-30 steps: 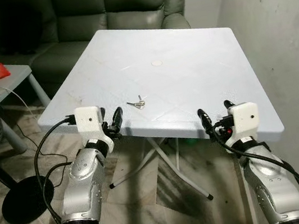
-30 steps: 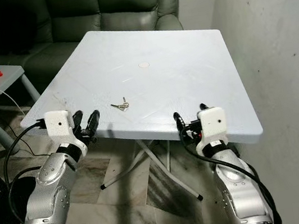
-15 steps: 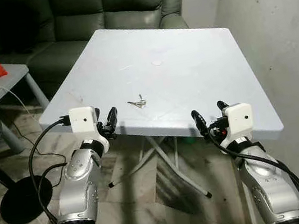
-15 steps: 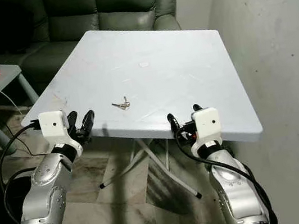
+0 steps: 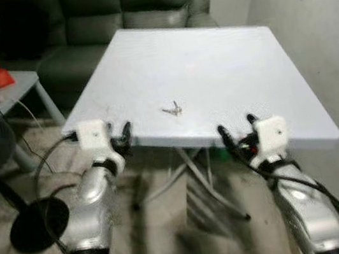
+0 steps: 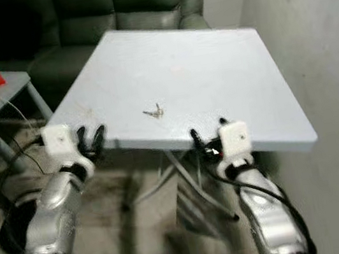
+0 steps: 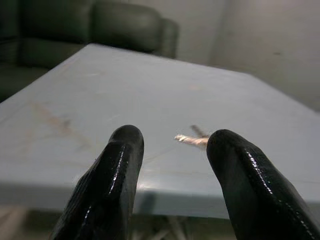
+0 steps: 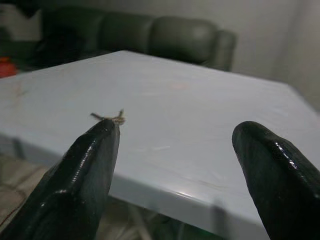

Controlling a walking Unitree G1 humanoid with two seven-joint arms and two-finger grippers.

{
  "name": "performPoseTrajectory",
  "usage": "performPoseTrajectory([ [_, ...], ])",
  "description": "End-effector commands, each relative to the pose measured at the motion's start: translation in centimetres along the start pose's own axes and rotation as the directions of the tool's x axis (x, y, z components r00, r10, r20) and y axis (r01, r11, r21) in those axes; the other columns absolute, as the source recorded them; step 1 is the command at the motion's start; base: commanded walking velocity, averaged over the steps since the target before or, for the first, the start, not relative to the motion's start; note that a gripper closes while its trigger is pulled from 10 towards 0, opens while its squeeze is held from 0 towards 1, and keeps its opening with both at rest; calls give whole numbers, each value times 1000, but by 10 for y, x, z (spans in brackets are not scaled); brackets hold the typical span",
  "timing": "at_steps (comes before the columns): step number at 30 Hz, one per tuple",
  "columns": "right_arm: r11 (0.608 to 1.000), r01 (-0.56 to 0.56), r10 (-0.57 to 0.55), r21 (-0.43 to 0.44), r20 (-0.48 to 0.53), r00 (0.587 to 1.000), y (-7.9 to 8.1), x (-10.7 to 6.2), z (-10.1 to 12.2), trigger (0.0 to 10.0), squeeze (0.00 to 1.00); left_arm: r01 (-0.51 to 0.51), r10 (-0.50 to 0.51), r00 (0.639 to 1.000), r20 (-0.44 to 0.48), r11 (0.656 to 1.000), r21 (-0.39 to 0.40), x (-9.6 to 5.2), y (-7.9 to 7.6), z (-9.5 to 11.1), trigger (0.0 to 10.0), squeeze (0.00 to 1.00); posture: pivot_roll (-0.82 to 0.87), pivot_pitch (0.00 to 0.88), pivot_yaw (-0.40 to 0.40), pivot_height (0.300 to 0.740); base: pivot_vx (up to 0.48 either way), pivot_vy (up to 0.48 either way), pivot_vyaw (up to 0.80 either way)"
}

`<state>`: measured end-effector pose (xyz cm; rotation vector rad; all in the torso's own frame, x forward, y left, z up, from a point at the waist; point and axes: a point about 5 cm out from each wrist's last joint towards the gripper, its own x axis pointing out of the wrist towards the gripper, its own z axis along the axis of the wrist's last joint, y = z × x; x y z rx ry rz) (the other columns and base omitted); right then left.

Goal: Hang keys on a hook

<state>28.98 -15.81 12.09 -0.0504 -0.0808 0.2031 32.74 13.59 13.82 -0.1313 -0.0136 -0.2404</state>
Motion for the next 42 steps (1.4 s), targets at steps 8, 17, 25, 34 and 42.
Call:
performPoseTrajectory([
  [8,1000,-15,15,2,29,999,4,3,6,10000,0,-20,20,1000,6,1000,16,1,6,4,10000,0,-103,0,-53,740,0,480,0],
  [17,1000,-20,20,2,23,1000,5,2,6,10000,0,-24,23,1000,4,1000,14,-1,7,2,10000,0,-103,0,-56,740,0,480,0],
  [25,1000,-22,22,0,20,1000,4,1,5,10000,0,-26,26,1000,3,1000,12,-1,7,2,10000,0,-104,0,-58,740,0,480,0],
  [34,1000,-23,23,-4,14,1000,5,0,5,10000,0,-30,30,1000,2,999,10,-2,7,2,10000,0,-105,0,-59,740,0,480,0],
  [42,1000,-23,23,-5,10,1000,5,0,4,10000,0,-38,38,999,-2,999,-3,-3,8,2,10000,0,-102,0,-60,740,0,407,0],
])
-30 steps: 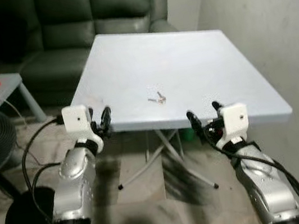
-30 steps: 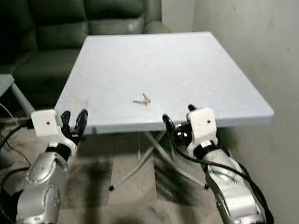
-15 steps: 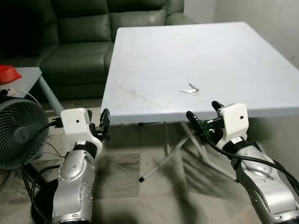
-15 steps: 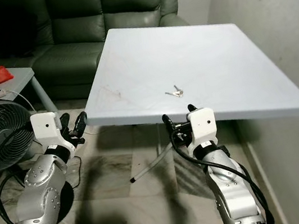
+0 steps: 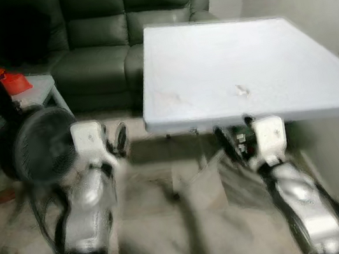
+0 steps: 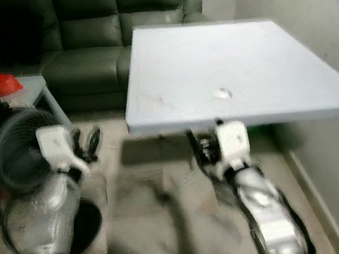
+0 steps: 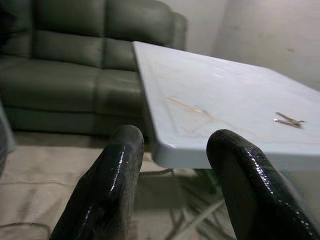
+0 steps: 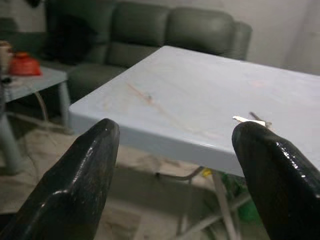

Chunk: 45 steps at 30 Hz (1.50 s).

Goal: Hang keys on a hook

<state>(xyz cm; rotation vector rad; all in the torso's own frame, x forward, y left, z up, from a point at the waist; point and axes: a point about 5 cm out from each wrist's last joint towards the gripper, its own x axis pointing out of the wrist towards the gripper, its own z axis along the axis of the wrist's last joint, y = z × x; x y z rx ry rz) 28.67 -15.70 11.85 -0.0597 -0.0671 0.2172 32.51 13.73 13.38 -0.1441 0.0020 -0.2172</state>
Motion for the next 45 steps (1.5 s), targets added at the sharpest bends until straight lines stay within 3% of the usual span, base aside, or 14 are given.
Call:
performPoseTrajectory([
  [1,1000,-9,9,3,24,1000,3,3,6,10000,0,-17,17,1000,12,1000,12,0,7,6,10000,0,-101,0,-60,740,0,0,0],
  [7,1000,-9,9,3,20,1000,4,3,6,10000,0,-5,7,999,31,999,-40,1,3,11,10000,0,-99,0,-61,740,0,0,0],
  [26,1000,-10,10,0,14,1000,5,3,6,10000,0,11,-12,999,-30,1000,-23,1,2,5,10000,0,-102,0,-57,740,0,0,0],
  [45,1000,-15,15,0,16,1000,7,4,5,10000,0,34,-34,998,-47,999,-16,3,0,4,10000,0,-105,0,-48,740,354,0,0],
])
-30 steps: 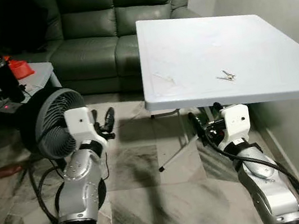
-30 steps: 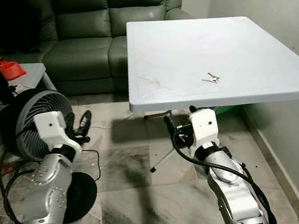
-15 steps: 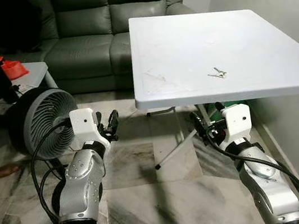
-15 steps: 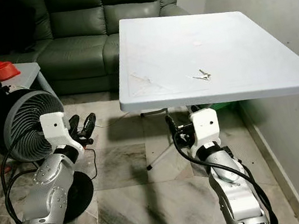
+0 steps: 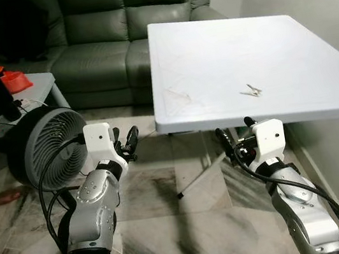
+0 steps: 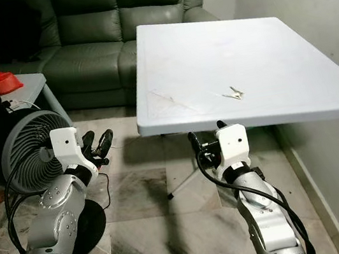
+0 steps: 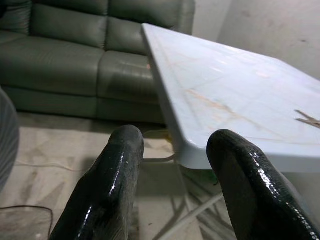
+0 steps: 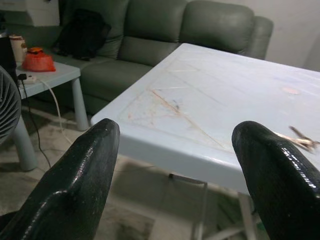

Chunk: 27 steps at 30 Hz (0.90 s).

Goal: Hang keys on a hook

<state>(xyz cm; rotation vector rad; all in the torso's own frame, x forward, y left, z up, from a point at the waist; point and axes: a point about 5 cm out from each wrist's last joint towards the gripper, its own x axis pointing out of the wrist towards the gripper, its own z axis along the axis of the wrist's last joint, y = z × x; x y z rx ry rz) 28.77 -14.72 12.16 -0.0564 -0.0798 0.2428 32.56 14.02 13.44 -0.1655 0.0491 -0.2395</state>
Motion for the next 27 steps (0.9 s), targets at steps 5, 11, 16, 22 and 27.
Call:
performPoseTrajectory([
  [5,1000,6,-6,-2,3,1000,-1,1,2,10000,0,20,-20,1000,-3,1000,15,3,-3,4,10000,0,-106,0,-46,740,442,0,0],
  [11,1000,1,-1,-5,-1,1000,-1,0,0,10000,0,26,-26,1000,-4,1000,17,4,-4,4,10000,0,-108,0,-46,740,449,0,0],
  [16,1000,1,-1,-12,-1,1000,-2,0,0,10000,0,33,-32,999,-5,999,16,5,-5,4,10000,0,-111,0,-46,740,451,0,0],
  [22,1000,-5,4,-11,-3,1000,-1,-2,-1,10000,0,38,-38,999,-7,999,17,5,-6,3,10000,0,-113,0,-46,740,450,0,0],
  [27,1000,-8,8,-15,-6,1000,-1,-3,-1,10000,0,41,-41,999,-8,999,19,5,-7,3,10000,0,-113,0,-46,740,450,0,0],
])
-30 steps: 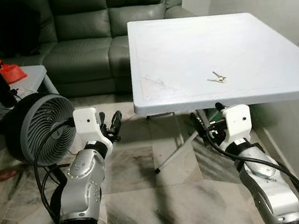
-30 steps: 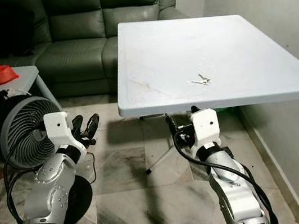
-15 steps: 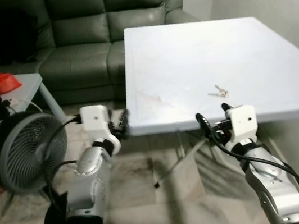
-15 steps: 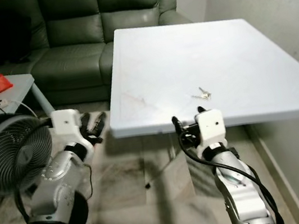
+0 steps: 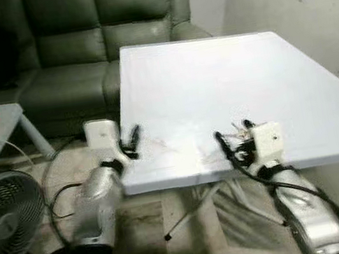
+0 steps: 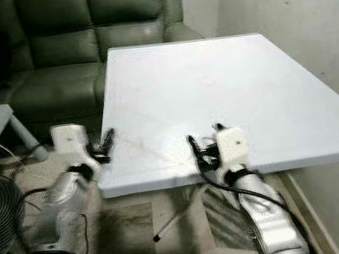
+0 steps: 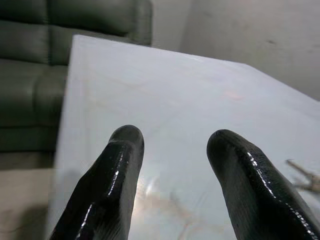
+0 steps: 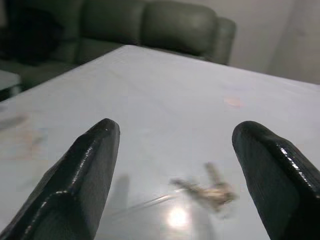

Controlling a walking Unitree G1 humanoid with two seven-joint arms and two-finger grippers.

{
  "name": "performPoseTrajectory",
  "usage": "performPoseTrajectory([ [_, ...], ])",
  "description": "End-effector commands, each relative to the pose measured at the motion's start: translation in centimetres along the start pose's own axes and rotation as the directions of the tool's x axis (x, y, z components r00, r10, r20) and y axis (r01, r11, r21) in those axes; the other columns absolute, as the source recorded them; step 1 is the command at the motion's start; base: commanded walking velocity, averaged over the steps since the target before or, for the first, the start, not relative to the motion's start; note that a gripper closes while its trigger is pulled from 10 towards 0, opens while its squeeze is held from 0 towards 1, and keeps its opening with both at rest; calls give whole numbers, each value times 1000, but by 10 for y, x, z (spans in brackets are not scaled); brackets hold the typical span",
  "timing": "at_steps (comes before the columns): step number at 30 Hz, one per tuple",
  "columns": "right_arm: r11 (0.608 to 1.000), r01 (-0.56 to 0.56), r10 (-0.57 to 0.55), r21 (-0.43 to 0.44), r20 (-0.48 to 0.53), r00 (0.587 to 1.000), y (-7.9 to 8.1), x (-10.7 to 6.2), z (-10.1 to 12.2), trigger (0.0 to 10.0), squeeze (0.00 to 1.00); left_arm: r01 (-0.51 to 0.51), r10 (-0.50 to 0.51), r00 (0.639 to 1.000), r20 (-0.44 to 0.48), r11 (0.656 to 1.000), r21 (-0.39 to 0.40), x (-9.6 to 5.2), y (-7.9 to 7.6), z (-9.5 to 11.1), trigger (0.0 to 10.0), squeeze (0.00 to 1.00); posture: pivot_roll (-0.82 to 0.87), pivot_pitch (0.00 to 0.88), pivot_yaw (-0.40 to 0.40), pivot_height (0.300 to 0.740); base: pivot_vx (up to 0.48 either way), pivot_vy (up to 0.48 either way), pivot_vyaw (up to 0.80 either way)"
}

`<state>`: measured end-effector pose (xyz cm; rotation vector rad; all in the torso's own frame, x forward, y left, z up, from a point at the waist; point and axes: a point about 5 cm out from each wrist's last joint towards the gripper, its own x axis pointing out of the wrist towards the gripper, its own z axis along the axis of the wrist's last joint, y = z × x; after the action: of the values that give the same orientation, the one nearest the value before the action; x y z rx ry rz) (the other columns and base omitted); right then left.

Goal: Hang keys on a hook

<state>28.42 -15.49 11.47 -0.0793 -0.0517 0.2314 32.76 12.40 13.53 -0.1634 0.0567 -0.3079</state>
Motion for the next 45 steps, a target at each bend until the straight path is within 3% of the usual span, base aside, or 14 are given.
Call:
performPoseTrajectory([
  [1,1000,-18,18,4,24,1000,6,3,6,10000,0,-26,26,1000,6,1000,17,-1,9,4,10000,0,-113,0,-46,740,450,0,0],
  [7,1000,-21,21,-1,20,1000,5,2,5,10000,0,-29,29,1000,7,999,27,-1,7,3,10000,0,-117,0,-51,740,419,0,0],
  [13,1000,-23,23,-11,14,1000,5,2,5,10000,0,-22,17,998,66,998,64,-3,2,8,10000,0,-115,0,-54,740,0,0,0],
  [21,1000,-5,5,-28,-10,1000,5,4,2,10000,0,0,-5,997,73,998,71,-5,0,7,10000,0,-114,0,-58,740,0,0,0],
  [29,996,87,-87,-11,-92,992,1,8,-3,10000,0,92,-97,994,57,992,81,-11,-13,-1,10000,0,-110,0,-68,740,0,0,0],
  [36,979,201,-193,25,-181,964,-6,7,-13,10000,0,189,-189,982,-17,968,162,-17,-29,-15,10000,0,-107,0,-72,740,0,0,0],
  [45,987,163,-161,-13,-239,958,0,-4,-29,10000,0,261,-257,965,-49,947,184,-25,-48,-24,10000,0,-108,6,-66,740,0,0,0],
])
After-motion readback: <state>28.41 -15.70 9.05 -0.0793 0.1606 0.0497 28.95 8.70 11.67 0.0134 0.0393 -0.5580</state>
